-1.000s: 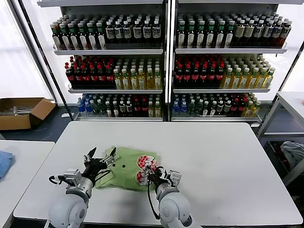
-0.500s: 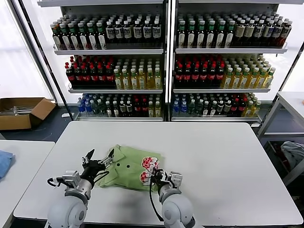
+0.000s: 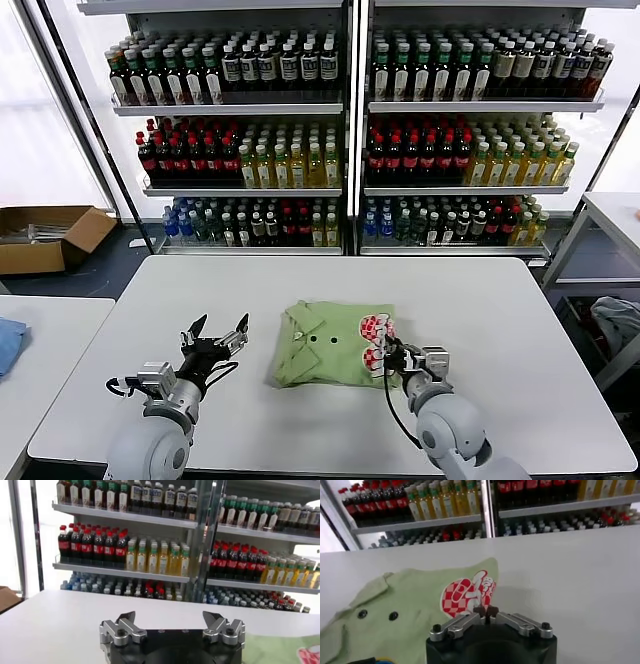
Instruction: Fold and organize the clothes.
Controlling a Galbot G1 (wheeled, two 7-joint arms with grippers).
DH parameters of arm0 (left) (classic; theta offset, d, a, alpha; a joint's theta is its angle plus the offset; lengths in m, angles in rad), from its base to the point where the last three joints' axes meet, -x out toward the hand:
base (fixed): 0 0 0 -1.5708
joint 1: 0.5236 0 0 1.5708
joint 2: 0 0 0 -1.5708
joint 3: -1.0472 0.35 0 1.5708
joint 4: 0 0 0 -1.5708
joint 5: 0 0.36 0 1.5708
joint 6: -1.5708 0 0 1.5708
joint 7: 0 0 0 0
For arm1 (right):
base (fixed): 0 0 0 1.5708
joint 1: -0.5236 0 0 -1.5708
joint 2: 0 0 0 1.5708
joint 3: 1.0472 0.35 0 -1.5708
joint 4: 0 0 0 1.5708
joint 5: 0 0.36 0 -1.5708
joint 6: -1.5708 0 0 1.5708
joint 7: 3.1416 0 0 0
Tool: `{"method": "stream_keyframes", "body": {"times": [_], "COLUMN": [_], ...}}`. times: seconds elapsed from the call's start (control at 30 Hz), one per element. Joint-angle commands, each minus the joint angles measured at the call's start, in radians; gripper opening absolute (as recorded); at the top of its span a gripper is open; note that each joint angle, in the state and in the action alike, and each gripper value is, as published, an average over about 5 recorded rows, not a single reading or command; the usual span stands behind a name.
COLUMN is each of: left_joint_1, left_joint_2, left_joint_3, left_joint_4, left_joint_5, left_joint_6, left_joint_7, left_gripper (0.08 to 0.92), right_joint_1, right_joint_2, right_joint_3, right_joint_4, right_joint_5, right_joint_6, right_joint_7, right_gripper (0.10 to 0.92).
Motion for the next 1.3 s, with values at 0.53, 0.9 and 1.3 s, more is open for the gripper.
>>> {"method": "stream_keyframes", "body": {"times": [0.53,0.9,1.3], "left_joint_1": [0.046,0.074,0.077], "left_joint_2": [-0.019,-0.015,-0.011], "left_joint_3": [0.007,-0.017,-0.023], "left_joint_4": [-0.032,-0.035,-0.015], "left_joint_5": [0.016,0.017,0.015], "left_joint_6": [0.008,0.011,0.018], "left_joint_7": [0.007,0.011,0.016], "left_gripper": [0.823,0.823,0.823], "right_joint_1": [0.210,0.316,0.259], "right_joint_2": [0.125,0.209,0.285], "right_joint_3": [-0.155,-0.240,-0.206], "right_joint_4": [-0.091,-0.334,-0.368], "right_joint_5": [-0.354,-0.299,-0.242], "right_joint_6": [0.098,0.072,0.064], "right_joint_7": [-0.175,-0.112,-0.069], "right_gripper": [0.643,0.822,0.823]}}
